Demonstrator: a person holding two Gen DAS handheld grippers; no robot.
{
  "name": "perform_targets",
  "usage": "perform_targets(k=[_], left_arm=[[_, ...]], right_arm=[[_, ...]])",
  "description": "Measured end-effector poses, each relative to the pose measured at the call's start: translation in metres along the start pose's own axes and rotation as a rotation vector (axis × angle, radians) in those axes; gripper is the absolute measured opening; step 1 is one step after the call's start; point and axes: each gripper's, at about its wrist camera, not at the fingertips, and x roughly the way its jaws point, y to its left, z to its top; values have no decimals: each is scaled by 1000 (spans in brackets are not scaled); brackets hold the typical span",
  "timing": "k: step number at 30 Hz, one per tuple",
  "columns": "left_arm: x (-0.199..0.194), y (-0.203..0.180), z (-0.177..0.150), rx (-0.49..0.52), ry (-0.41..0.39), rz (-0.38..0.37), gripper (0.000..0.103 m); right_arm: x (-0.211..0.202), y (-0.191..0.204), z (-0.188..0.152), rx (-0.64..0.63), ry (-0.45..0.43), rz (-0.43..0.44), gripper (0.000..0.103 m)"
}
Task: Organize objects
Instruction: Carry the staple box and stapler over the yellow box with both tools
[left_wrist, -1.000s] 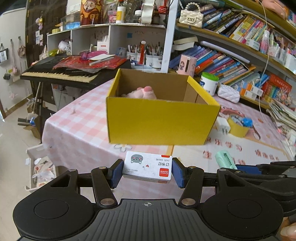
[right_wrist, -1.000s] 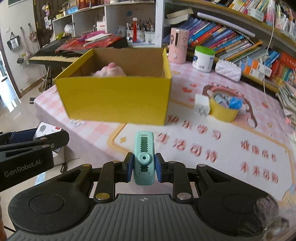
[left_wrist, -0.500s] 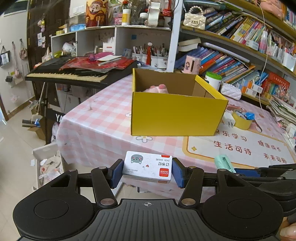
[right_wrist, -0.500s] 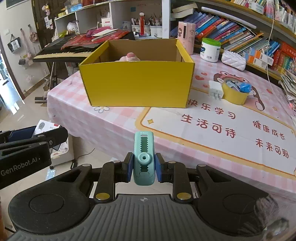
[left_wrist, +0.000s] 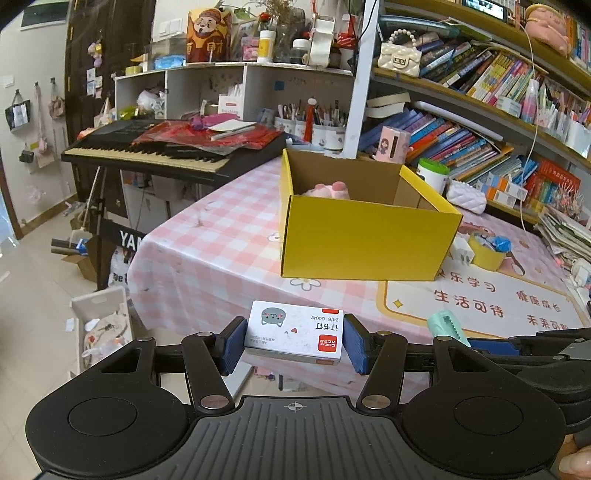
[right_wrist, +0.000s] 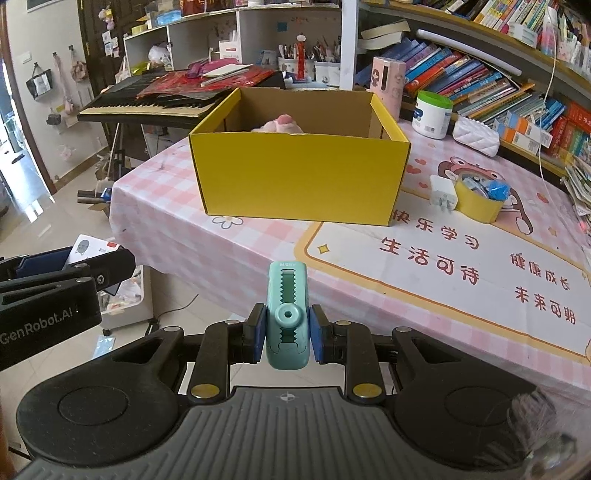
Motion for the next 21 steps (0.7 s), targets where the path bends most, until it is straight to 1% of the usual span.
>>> perform_targets(k=[10,21], left_arm=[[3,-1,2,-3,-3,-12,54],[19,-9,12,13,-2,-15,54]], right_arm=[[1,-3,3,3,3,-10,23],[18,-14,16,12,11,-11,23]])
